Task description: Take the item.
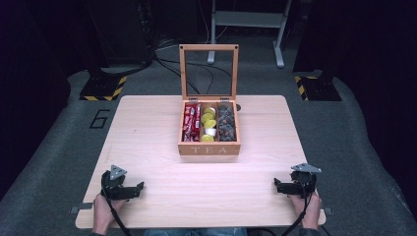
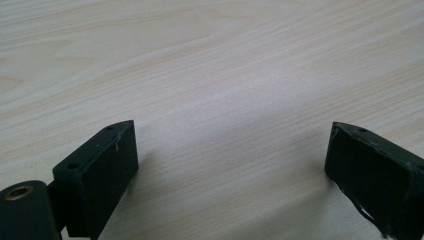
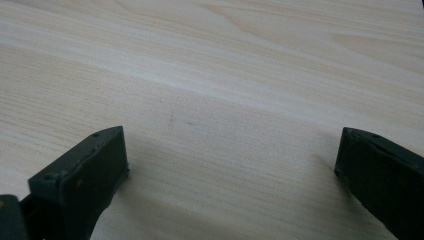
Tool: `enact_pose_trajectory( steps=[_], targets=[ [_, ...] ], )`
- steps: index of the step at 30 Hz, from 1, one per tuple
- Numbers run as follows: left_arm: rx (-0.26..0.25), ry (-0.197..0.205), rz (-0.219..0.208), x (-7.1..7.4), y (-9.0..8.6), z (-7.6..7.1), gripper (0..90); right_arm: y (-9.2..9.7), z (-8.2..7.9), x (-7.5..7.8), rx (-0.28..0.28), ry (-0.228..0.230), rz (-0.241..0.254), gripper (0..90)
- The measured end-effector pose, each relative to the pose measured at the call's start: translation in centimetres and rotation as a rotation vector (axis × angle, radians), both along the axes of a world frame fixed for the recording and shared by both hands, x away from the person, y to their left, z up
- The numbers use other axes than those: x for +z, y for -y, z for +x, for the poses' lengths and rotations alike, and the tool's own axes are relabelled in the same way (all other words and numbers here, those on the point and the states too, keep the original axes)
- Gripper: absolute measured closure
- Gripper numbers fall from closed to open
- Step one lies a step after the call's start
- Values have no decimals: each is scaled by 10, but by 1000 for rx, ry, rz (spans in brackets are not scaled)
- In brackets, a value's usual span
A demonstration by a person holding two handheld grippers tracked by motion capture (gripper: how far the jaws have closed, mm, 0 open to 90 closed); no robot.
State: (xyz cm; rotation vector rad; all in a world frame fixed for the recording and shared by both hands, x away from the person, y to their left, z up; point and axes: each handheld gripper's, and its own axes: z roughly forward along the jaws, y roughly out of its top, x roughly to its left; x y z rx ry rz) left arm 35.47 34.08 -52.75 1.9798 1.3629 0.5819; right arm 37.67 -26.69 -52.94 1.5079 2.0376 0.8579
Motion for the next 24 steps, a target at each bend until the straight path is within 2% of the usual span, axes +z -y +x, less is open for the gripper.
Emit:
enact_pose_trajectory(
  steps=[7, 13, 21, 24],
  targets=[
    [-14, 16, -25, 6, 5, 2, 76, 0, 0, 0, 0, 1, 2, 0],
    [-30, 28, -28, 15, 8, 4, 79, 0, 0, 0, -1, 2, 3, 0],
    [-68, 50, -43, 32, 18, 12, 89, 0, -1, 0, -2, 1, 1, 0],
    [-82, 59, -36, 38, 24, 16, 90, 0, -1, 0, -4, 0, 1, 0]
  ],
)
